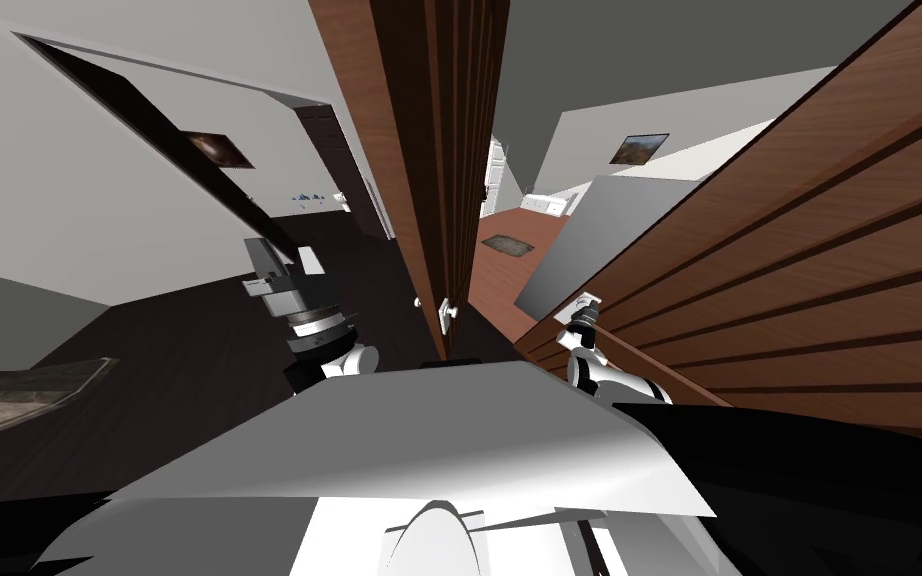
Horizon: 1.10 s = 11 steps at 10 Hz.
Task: Pull the door open
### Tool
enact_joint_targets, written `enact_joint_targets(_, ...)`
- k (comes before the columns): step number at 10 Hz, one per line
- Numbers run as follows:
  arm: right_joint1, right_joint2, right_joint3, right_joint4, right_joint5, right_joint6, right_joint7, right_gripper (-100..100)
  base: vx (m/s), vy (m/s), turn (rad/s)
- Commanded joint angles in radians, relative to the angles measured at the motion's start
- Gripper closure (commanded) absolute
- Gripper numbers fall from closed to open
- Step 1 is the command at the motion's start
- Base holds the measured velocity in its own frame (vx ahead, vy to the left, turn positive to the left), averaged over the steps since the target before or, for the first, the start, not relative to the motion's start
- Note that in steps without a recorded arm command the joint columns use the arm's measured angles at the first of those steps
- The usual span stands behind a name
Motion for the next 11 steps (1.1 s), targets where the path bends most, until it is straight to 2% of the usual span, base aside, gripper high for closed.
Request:
enact_joint_targets(1, 0.000, 0.000, 0.000, 0.000, 0.000, 0.000, 0.000, -100, -0.002, 0.005, -0.019)
enact_joint_targets(4, 0.000, 0.000, 0.000, 0.000, 0.000, 0.000, 0.000, -100, 0.001, 0.001, 0.004)
enact_joint_targets(8, 0.000, 0.000, -0.003, 0.000, -0.001, 0.000, 0.003, -100, -0.001, -0.034, 0.064)
enact_joint_targets(9, 0.000, 0.000, -0.003, 0.000, -0.001, 0.000, 0.003, 100, 0.000, 0.000, 0.000)
enact_joint_targets(11, 0.000, 0.000, -0.003, 0.000, -0.001, 0.000, 0.003, 100, 0.000, 0.003, -0.003)
